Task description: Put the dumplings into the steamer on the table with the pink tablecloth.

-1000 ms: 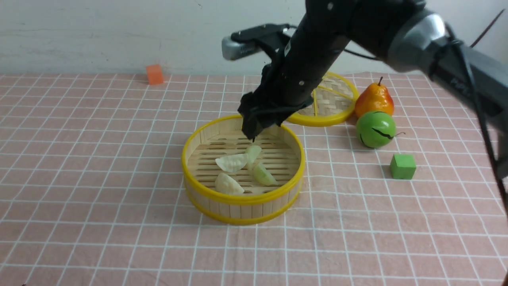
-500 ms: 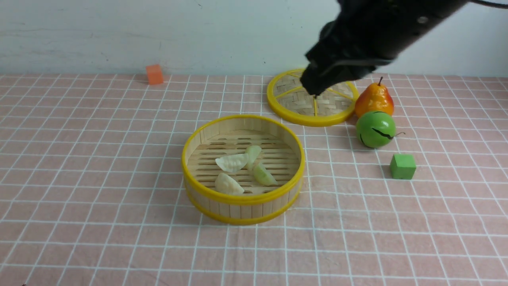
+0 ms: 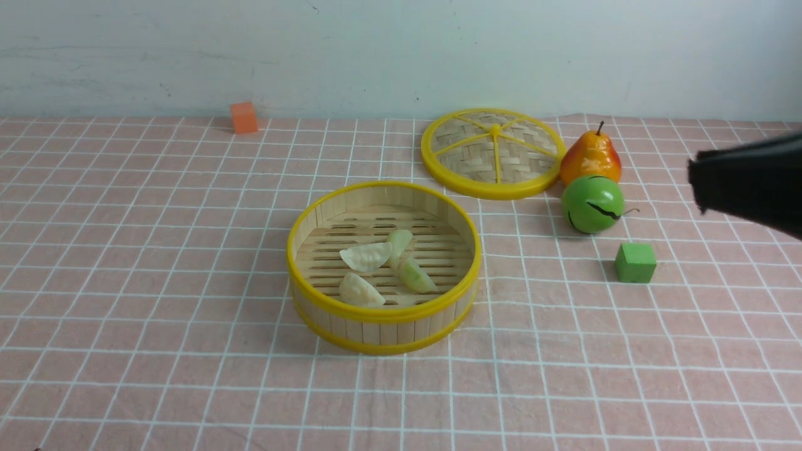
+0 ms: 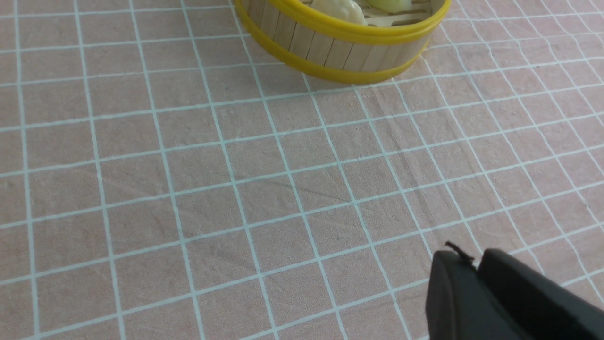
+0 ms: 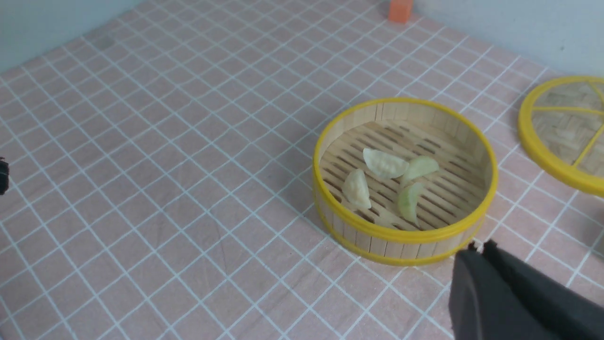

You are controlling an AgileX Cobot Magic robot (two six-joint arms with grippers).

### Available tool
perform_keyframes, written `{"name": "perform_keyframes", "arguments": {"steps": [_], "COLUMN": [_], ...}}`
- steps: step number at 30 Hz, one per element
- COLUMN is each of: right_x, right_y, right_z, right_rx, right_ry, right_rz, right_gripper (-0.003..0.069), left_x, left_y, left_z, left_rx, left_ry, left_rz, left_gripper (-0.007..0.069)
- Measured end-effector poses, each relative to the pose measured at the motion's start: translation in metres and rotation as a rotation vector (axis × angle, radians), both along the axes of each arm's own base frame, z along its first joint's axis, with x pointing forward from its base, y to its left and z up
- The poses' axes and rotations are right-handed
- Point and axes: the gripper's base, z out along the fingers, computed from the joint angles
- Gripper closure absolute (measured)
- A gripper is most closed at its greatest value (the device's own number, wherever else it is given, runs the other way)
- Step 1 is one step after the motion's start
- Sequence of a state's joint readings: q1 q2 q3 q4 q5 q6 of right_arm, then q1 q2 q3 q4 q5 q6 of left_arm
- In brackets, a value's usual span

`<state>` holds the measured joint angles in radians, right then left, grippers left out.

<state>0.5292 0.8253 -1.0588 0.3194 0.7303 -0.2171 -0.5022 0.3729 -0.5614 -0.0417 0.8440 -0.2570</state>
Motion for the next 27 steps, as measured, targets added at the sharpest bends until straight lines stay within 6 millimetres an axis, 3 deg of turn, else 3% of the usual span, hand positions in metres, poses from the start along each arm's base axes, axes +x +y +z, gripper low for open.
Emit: {"name": "perform_keyframes", "arguments": {"steps": [6, 19, 24, 25, 27], "right_x": [-0.022, -0.033, -0.034, -0.033, -0.036], "right_y": [-0.013, -0.024, -0.033, -0.034, -0.046], "right_z": [-0.025, -0.062, -0.107, -0.108, -0.134], "right_rx": [-0.002, 0.005, 0.098, 0.111, 0.165], "right_ry": [0.0, -0.018, -0.131, -0.149, -0.24], "right_rz": [-0.005, -0.052, -0.137, -0.148, -0.244], "right_gripper": [0.0662, 0.068, 0.068, 0.068, 0.068], "left_x": [0.0, 0.0, 0.0, 0.0, 0.0], "left_y": [0.0, 0.0, 0.0, 0.0, 0.0], "left_z": [0.0, 0.0, 0.0, 0.0, 0.0], "left_rx": [0.0, 0.0, 0.0, 0.0, 0.0], "left_ry": [0.0, 0.0, 0.0, 0.0, 0.0], "left_rz": [0.0, 0.0, 0.0, 0.0, 0.0], "left_gripper": [0.0557, 0.055, 0.0542, 0.0542, 0.054]}}
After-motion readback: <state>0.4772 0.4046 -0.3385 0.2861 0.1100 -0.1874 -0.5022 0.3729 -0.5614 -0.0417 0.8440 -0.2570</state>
